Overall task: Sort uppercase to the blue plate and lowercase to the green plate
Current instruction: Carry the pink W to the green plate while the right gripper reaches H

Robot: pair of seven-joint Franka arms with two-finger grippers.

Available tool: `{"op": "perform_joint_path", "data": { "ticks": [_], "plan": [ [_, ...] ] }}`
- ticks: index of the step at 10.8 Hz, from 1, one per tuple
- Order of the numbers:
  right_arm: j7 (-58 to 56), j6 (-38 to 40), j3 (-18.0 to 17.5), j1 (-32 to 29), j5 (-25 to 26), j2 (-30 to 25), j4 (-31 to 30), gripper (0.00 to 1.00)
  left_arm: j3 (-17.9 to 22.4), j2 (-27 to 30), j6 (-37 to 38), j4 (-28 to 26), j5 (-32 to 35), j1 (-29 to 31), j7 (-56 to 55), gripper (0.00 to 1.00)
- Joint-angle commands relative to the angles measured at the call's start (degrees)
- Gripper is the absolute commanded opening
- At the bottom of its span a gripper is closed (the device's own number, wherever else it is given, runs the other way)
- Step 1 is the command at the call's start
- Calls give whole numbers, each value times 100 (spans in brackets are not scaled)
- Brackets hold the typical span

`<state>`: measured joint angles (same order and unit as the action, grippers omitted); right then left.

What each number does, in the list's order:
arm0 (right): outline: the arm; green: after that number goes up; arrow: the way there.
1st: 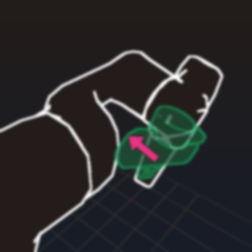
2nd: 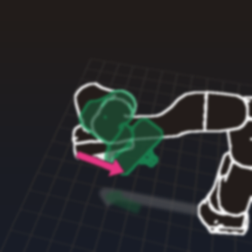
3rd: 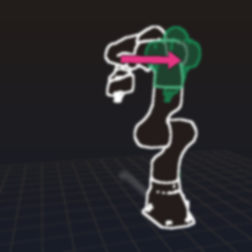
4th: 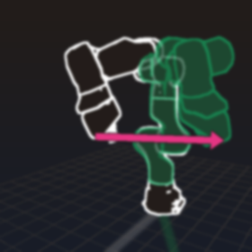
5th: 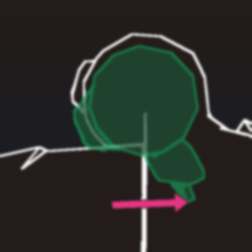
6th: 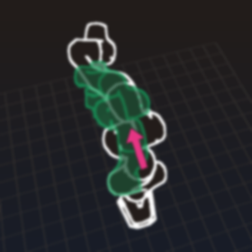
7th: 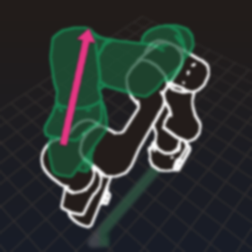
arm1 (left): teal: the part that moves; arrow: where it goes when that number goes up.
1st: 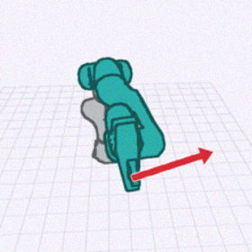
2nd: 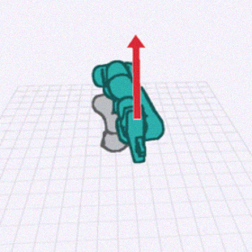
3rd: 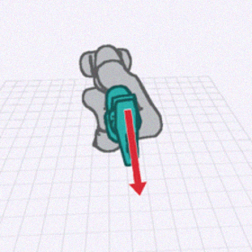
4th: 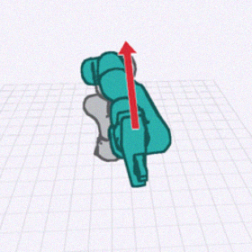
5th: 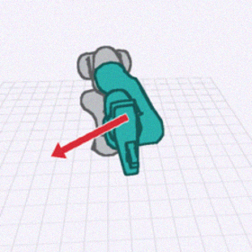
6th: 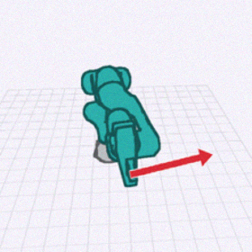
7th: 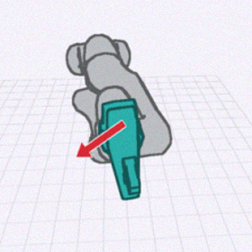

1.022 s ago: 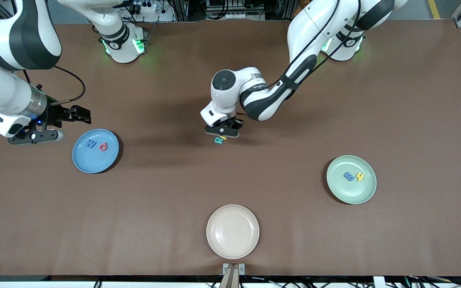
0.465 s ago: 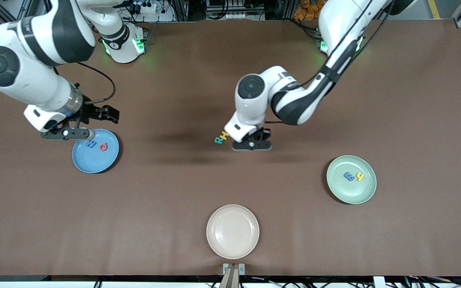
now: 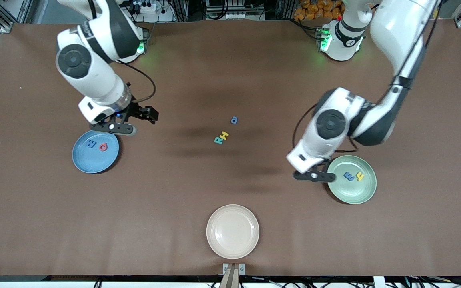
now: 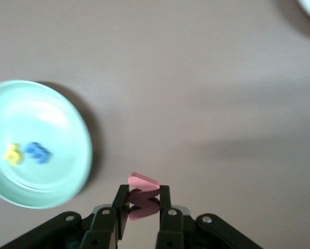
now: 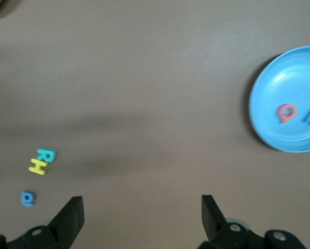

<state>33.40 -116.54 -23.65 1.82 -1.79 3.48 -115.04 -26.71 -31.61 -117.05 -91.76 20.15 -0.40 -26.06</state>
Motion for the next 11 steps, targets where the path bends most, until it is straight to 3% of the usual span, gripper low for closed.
{"op": "perform_joint_path", "data": {
  "ticks": [1,3,6,11],
  "plan": [
    [1041,-1119,-577,-59,-76,55,-710,100,-71,173,24,-385,-161,732,942,0],
    [1771,-1537,-667,177,-7,528,-748,100,-80,182,-54,-718,-152,1295,1312,0],
    [2791,-1872,-676,485,615,1021,-721,100,-72,94,-1369,-1553,-143,2113,2261,0],
    [4699,-2303,-676,1038,1522,1961,-327,100,-27,-91,-1435,-1537,-38,2150,2308,0]
  ]
}}
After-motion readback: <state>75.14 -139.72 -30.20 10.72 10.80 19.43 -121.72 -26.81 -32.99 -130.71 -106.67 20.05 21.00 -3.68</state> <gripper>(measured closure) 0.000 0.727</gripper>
